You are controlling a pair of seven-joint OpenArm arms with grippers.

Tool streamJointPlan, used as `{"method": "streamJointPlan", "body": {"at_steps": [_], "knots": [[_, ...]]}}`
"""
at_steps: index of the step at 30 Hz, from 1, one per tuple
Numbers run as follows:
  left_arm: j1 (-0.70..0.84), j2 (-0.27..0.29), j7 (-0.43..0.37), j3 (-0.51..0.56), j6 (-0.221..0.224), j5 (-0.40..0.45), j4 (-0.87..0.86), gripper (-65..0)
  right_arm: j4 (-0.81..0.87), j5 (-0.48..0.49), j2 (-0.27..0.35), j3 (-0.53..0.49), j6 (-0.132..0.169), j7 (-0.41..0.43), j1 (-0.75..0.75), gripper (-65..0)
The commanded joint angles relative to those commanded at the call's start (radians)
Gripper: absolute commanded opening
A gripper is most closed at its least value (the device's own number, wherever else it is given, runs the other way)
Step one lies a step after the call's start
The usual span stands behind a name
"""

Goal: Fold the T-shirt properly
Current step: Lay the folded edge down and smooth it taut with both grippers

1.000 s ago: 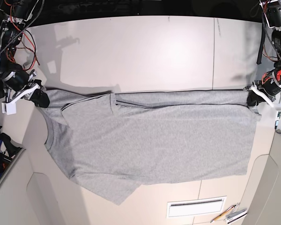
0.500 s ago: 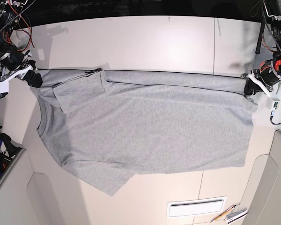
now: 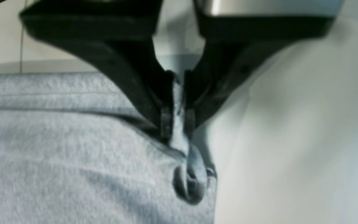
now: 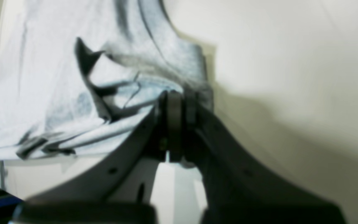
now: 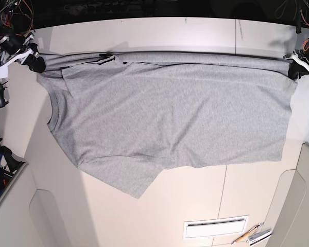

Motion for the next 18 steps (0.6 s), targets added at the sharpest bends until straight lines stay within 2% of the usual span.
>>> {"method": "streamJointPlan", "body": {"at_steps": [8,14,18], "knots": [[0.023,0.003,0.021,0.000,0.000,-0.001,0.000,-65.0,0.002,0.032,0.000,0.035,0.008,-0.024,-0.040,-65.0],[0.031,0.008,0.095,0.000,0.002,-0.022,0.000,-65.0,0.002,0.032,0.000,0.035,0.007,-0.024,-0.065,-65.0],[0.084,0.008,0.094,-0.002,0.005,-0.050,0.000,-65.0,0.004,0.032,0.000,0.042,0.007,-0.024,-0.081,-65.0]]}}
